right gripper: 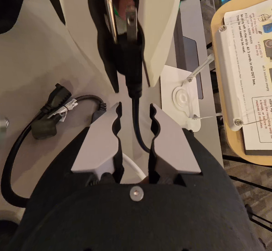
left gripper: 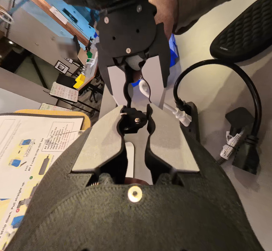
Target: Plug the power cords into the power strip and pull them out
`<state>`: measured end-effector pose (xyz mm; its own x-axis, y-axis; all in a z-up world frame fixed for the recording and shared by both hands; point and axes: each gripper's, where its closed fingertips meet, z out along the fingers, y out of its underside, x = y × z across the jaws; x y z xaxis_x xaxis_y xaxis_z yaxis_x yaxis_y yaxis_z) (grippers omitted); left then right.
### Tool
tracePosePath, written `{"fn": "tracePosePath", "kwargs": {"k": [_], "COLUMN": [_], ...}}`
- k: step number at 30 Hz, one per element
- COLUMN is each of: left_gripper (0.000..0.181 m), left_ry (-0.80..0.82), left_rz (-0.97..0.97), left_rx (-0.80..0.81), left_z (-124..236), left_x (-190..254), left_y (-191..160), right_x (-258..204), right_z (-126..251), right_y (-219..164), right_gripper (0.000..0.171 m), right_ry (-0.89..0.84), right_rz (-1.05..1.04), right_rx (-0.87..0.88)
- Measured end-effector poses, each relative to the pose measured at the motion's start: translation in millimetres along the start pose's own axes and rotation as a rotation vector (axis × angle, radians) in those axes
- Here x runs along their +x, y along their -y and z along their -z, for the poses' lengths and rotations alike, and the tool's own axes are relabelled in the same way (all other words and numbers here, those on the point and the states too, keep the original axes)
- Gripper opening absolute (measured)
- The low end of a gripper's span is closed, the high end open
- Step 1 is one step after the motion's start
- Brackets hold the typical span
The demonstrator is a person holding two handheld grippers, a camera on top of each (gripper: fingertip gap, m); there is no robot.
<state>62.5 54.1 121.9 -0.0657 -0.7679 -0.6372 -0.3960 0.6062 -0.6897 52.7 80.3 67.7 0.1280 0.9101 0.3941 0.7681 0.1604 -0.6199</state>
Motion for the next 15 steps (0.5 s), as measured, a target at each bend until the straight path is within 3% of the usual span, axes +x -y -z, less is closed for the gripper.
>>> {"fn": "tracePosePath", "kwargs": {"k": [4,9,15], "left_gripper": [0.025,0.025,0.025], "left_ry": [0.023,0.081,0.159], "left_rz": [-0.017,-0.068,-0.157], "left_rx": [0.035,0.066,0.075], "left_z": [9.2,23.4,36.8], "left_x": [-3.6,-9.7,-12.8], "left_y": [11.1,28.2,48.6], "right_x": [7.2,18.3,29.9], "right_z": [-3.7,-7.4,1.8], "right_y": [-18.5,-39.6,-25.6], "right_gripper": [0.032,0.000,0.001], "right_ry": [-0.045,-0.083,-0.109], "right_rz": [0.032,0.121,0.096], "right_rx": [-0.040,-0.143,-0.094]}}
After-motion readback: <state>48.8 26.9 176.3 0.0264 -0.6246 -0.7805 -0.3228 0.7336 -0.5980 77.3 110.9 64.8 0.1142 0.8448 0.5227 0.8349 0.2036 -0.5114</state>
